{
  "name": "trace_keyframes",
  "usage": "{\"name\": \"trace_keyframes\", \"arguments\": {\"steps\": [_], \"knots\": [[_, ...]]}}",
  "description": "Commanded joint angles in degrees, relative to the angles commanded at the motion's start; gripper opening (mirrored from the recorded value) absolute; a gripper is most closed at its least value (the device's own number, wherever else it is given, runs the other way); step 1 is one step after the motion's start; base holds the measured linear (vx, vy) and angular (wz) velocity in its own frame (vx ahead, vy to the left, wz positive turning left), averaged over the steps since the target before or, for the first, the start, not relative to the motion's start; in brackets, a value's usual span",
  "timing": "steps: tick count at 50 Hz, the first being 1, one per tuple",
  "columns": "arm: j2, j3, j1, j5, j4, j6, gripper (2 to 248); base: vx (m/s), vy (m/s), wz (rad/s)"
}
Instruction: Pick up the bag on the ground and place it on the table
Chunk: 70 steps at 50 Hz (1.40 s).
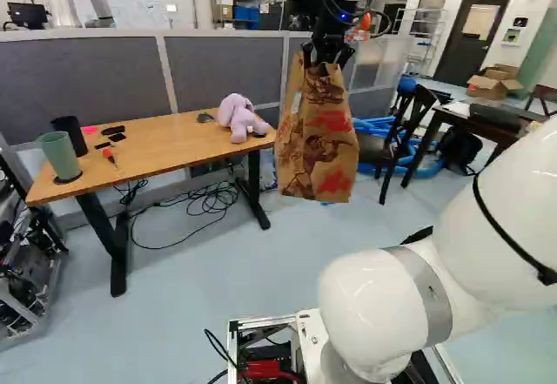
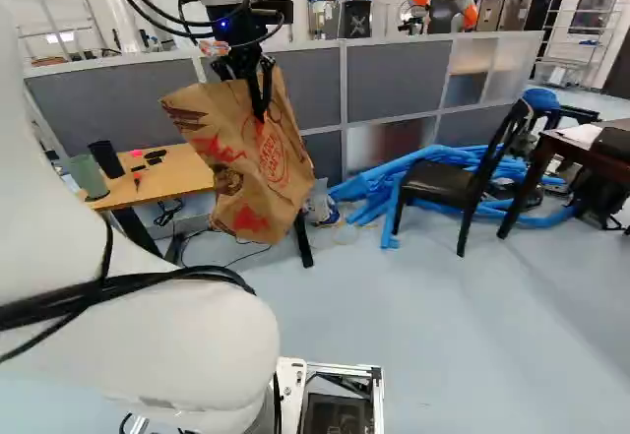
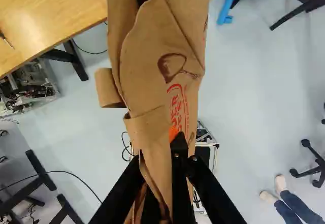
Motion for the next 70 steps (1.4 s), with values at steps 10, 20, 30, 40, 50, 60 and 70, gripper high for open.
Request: {"name": "trace_keyframes", "arguments": {"steps": [10, 20, 30, 40, 50, 60, 70], "knots": [[0.0, 0.0, 0.0, 0.0, 0.0, 0.0, 21, 0.166, 0.139, 0.278], [0.0, 0.0, 0.0, 0.0, 0.0, 0.0, 21, 0.163, 0.146, 0.289], [0.0, 0.0, 0.0, 0.0, 0.0, 0.0, 21, 0.167, 0.169, 0.302], [0.0, 0.0, 0.0, 0.0, 0.0, 0.0, 21, 0.154, 0.171, 0.298], [0.0, 0.0, 0.0, 0.0, 0.0, 0.0, 21, 0.155, 0.168, 0.274], [0.0, 0.0, 0.0, 0.0, 0.0, 0.0, 21, 0.152, 0.123, 0.030], [0.0, 0.0, 0.0, 0.0, 0.0, 0.0, 21, 0.145, 0.112, -0.010]]}}
